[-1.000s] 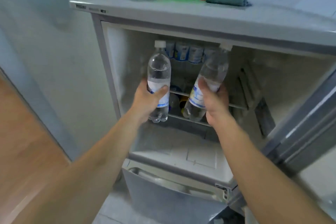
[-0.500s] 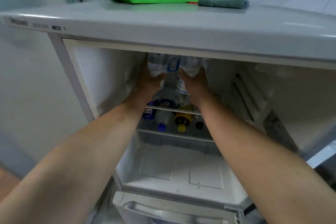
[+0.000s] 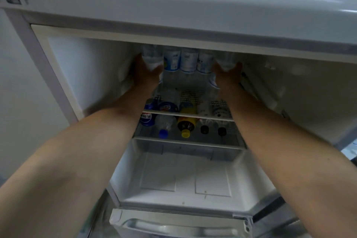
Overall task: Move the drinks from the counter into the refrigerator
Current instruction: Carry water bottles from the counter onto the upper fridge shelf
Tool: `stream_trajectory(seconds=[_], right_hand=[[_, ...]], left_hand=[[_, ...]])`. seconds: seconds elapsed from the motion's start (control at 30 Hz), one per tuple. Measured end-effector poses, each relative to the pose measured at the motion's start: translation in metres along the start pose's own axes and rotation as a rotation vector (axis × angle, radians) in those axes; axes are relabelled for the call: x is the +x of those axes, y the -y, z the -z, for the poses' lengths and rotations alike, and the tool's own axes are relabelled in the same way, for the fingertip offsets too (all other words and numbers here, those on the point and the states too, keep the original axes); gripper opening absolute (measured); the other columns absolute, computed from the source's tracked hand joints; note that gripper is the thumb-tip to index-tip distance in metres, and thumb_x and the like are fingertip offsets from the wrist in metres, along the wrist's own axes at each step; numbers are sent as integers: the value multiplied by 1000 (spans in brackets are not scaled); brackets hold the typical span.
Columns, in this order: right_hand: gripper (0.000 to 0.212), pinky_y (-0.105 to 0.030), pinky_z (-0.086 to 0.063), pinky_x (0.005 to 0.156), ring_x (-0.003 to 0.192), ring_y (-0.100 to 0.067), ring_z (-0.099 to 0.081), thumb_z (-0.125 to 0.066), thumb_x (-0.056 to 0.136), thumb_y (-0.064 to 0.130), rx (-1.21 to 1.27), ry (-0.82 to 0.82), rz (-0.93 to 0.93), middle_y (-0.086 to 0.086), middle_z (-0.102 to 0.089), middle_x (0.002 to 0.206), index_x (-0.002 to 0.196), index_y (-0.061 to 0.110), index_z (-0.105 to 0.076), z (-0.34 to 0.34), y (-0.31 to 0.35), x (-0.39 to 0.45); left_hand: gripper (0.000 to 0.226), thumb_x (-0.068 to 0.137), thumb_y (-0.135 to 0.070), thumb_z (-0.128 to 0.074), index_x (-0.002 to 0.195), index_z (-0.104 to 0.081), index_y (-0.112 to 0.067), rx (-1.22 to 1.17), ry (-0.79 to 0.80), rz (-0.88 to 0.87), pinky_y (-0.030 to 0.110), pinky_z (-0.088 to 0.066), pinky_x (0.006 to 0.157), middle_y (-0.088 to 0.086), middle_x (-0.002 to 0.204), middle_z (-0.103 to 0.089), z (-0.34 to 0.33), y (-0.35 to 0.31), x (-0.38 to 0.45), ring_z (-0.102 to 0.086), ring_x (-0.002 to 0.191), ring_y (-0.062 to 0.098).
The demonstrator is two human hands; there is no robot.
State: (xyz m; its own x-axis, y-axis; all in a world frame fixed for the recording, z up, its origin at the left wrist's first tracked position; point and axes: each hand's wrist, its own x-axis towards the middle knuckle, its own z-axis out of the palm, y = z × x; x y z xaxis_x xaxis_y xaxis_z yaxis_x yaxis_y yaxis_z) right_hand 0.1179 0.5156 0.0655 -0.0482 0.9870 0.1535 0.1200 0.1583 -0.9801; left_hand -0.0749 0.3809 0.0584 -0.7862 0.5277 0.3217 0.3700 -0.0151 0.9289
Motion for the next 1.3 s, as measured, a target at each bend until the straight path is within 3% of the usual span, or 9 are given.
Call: stream_trajectory(seconds=[0.07, 0.27, 0.4, 0.57, 0.63, 0.7, 0.9, 1.07, 1.3], right_hand=[[97, -8, -37, 77, 123, -26, -52, -77, 82, 44, 11, -60, 4, -11, -39, 153, 157, 21, -20, 9, -3, 12], [93, -27, -39, 98, 134, -30, -46, -81, 82, 28, -53, -5, 50, -13, -42, 152, 155, 17, -24, 9, -9, 32], [94, -24, -38, 91, 132, -28, -48, -83, 79, 29, -142, 62, 66, -11, -43, 151, 153, 18, -26, 10, -11, 37], [94, -46, -44, 107, 132, -36, -47, -80, 76, 44, -379, 40, 42, -15, -42, 148, 151, 21, -28, 12, -32, 37], [95, -50, -40, 110, 135, -35, -43, -77, 79, 44, -352, 64, 23, -14, -40, 151, 154, 21, -23, 7, -31, 40], [95, -50, -39, 111, 136, -34, -43, -77, 80, 44, -329, 62, 11, -13, -40, 152, 154, 22, -22, 3, -27, 44], [88, -49, -42, 109, 133, -35, -46, -73, 85, 42, -355, 57, -17, -14, -40, 151, 153, 20, -20, -5, -27, 52], [70, -39, -44, 107, 128, -31, -52, -71, 89, 29, -324, 67, -11, -14, -50, 145, 148, 12, -37, 1, -39, 56], [67, -34, -43, 106, 126, -27, -53, -72, 88, 20, -257, 70, -12, -11, -51, 143, 146, 14, -40, 7, -47, 54]], left_hand=[[65, 88, -22, -73, 144, -41, -13, 8, 0, 18, 27, -40, 100, 7, 144, -50, -4, 0, 4, -48, 132, 22], [78, 89, -23, -72, 152, -28, -12, 66, -66, -32, 20, -24, 98, 9, 152, -40, -10, 2, 11, -36, 140, 23], [77, 92, -19, -68, 153, -22, -11, 37, -6, -45, 28, -29, 110, 11, 156, -33, -9, 8, 5, -33, 143, 26], [69, 98, -8, -58, 154, -19, -11, -6, 15, -36, 6, -35, 97, 12, 153, -37, -10, 9, -9, -40, 137, 27], [71, 97, -14, -61, 155, -19, -10, 87, -16, -51, 13, -37, 103, 12, 152, -40, -11, 8, -17, -42, 136, 29], [80, 92, -21, -66, 156, -19, -11, 169, -44, -83, 31, -37, 112, 11, 152, -41, -11, 9, -24, -43, 136, 27], [67, 90, -11, -63, 147, -30, 0, 61, -33, -98, 40, -39, 113, 21, 144, -45, -19, 11, -28, -45, 133, 31], [95, 86, -10, -71, 158, -8, -15, -11, -49, 3, 33, -27, 118, 13, 158, -26, -30, 13, -26, -31, 144, 24], [94, 89, -14, -69, 158, -5, -15, 25, -68, 112, 16, -21, 101, 13, 159, -21, -35, 14, -7, -29, 144, 24]])
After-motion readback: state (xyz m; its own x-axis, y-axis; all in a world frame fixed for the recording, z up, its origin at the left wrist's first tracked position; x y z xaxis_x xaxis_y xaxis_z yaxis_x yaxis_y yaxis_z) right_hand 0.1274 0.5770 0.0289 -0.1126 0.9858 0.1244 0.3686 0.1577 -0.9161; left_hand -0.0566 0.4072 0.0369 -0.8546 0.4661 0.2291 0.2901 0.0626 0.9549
